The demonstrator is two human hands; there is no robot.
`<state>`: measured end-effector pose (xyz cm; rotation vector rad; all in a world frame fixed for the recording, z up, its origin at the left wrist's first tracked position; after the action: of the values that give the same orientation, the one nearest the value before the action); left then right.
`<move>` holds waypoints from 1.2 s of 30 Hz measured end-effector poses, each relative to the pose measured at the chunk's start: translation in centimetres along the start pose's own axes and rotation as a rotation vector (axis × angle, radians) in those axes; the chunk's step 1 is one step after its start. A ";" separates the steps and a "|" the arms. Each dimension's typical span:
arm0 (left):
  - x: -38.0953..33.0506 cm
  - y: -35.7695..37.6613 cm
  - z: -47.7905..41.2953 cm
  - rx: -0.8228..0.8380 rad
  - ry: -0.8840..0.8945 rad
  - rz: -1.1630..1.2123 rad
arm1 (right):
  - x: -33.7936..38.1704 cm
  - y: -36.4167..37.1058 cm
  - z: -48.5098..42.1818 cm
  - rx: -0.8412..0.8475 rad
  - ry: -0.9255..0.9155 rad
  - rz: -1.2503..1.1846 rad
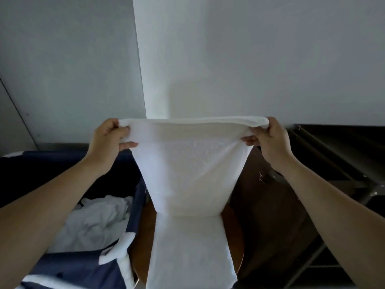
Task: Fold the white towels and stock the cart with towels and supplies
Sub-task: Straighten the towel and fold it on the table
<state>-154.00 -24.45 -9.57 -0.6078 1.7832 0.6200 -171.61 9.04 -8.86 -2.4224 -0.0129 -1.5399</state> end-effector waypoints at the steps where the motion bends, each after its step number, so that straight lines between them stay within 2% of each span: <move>1: 0.8 -0.7 1.4 0.011 -0.029 0.006 | -0.5 0.0 1.7 0.001 0.014 0.014; 5: 4.7 -3.9 6.9 0.094 -0.180 -0.061 | -3.5 0.4 8.6 0.030 0.170 0.052; 11: 12.3 -8.1 15.3 0.253 -0.468 -0.265 | -9.6 -0.2 18.7 0.222 0.506 0.191; 14: 13.7 -9.1 17.4 0.331 -0.538 -0.387 | -11.0 -0.7 21.6 0.319 0.580 0.266; 17: 14.6 -9.5 17.6 0.377 -0.592 -0.439 | -11.9 -0.9 22.5 0.383 0.576 0.365; 21: 16.1 -8.6 15.9 0.348 -0.643 -0.465 | -13.2 -0.8 21.3 0.410 0.536 0.409; 27: 19.9 -4.6 8.9 0.244 -0.715 -0.442 | -18.7 1.4 14.6 0.307 0.677 0.172; 34: 31.8 1.6 -2.9 0.084 -0.809 -0.503 | -30.4 6.9 3.8 0.338 0.873 -0.015; 36: 36.4 2.9 -5.2 0.101 -0.848 -0.517 | -34.9 8.8 2.1 0.336 0.940 -0.035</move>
<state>-169.34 -29.43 -42.74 -0.5843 0.8120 0.3395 -183.61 5.78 -42.71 -1.2888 -0.1166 -2.3049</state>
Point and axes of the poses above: each hand's wrist, its own z-axis away from the middle knuckle, its own y-axis out of the palm, x = y × z, the point moved 1 cm from there along -z, towards the middle knuckle, and after that the axes turned 2 degrees about z, right-handed, at the moved point
